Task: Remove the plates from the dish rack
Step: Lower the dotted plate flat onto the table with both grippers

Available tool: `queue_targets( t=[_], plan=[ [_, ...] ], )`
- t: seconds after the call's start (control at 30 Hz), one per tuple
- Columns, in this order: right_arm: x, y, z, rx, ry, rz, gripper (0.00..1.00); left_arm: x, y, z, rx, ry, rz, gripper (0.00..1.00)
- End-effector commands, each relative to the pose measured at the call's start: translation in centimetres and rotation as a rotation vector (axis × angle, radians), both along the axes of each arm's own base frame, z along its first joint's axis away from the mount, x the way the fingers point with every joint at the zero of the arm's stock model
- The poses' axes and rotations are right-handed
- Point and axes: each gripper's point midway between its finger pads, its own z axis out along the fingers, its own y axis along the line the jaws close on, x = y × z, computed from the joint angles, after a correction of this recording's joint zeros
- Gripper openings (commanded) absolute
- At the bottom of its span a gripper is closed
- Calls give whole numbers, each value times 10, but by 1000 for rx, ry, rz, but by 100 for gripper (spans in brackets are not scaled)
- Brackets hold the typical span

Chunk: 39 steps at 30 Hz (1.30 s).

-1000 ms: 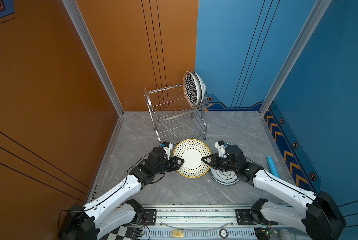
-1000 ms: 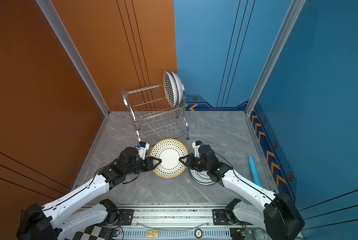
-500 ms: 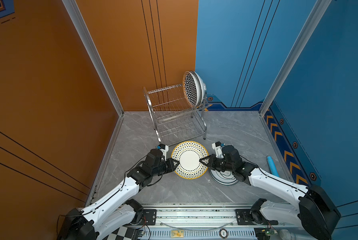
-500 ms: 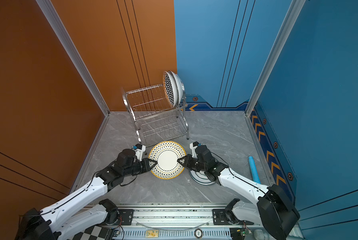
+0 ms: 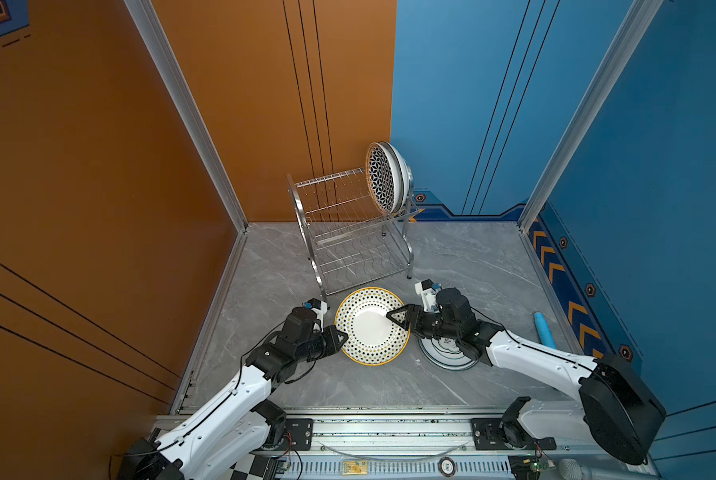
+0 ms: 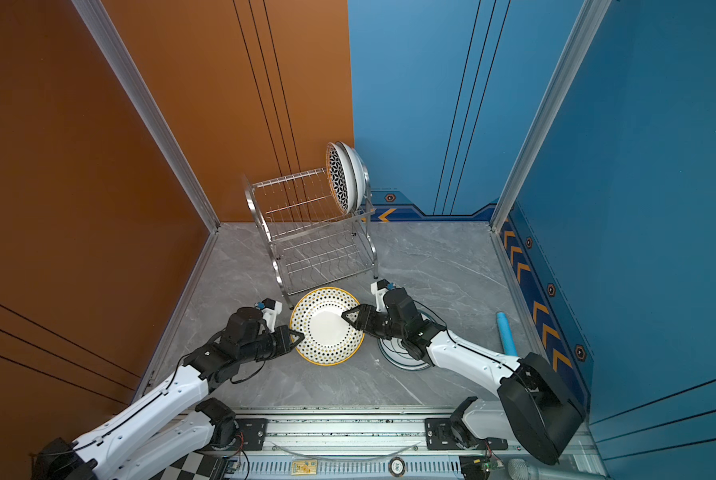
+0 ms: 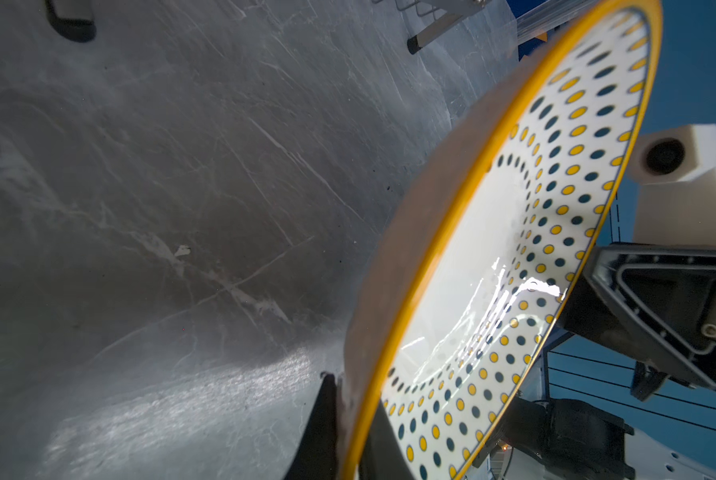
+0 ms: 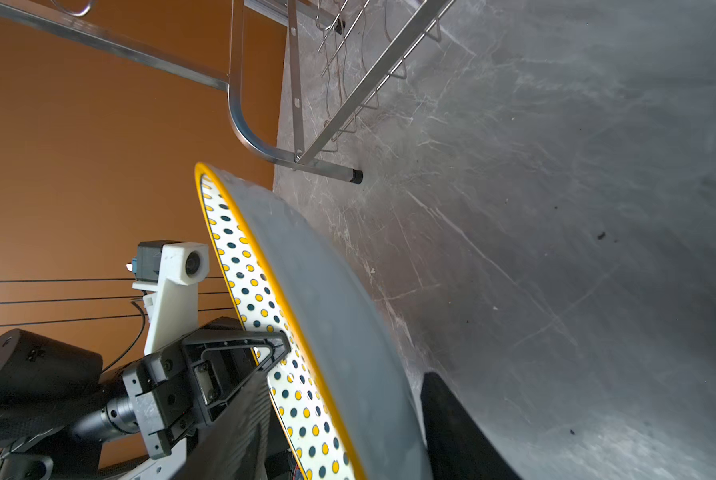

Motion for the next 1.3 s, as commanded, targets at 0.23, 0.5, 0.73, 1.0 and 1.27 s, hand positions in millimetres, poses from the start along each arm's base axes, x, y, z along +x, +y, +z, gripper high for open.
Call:
queue_targets(
  t=[0.23, 0.5, 0.73, 1.0, 1.27],
  plan=[
    [15, 31, 38, 134, -83, 63, 59, -5, 7, -1, -31, 12, -2, 0],
    [14, 42, 24, 107, -47, 67, 65, -6, 16, 4, -73, 24, 35, 0],
    [23, 35, 0, 7, -7, -1, 67, -8, 21, 9, -96, 21, 47, 0],
    [29, 42, -18, -11, 43, -10, 68, -9, 22, 10, -106, 24, 51, 0],
    [40, 32, -31, -110, 31, -57, 72, -12, 29, 6, -98, 51, 72, 0]
  ],
)
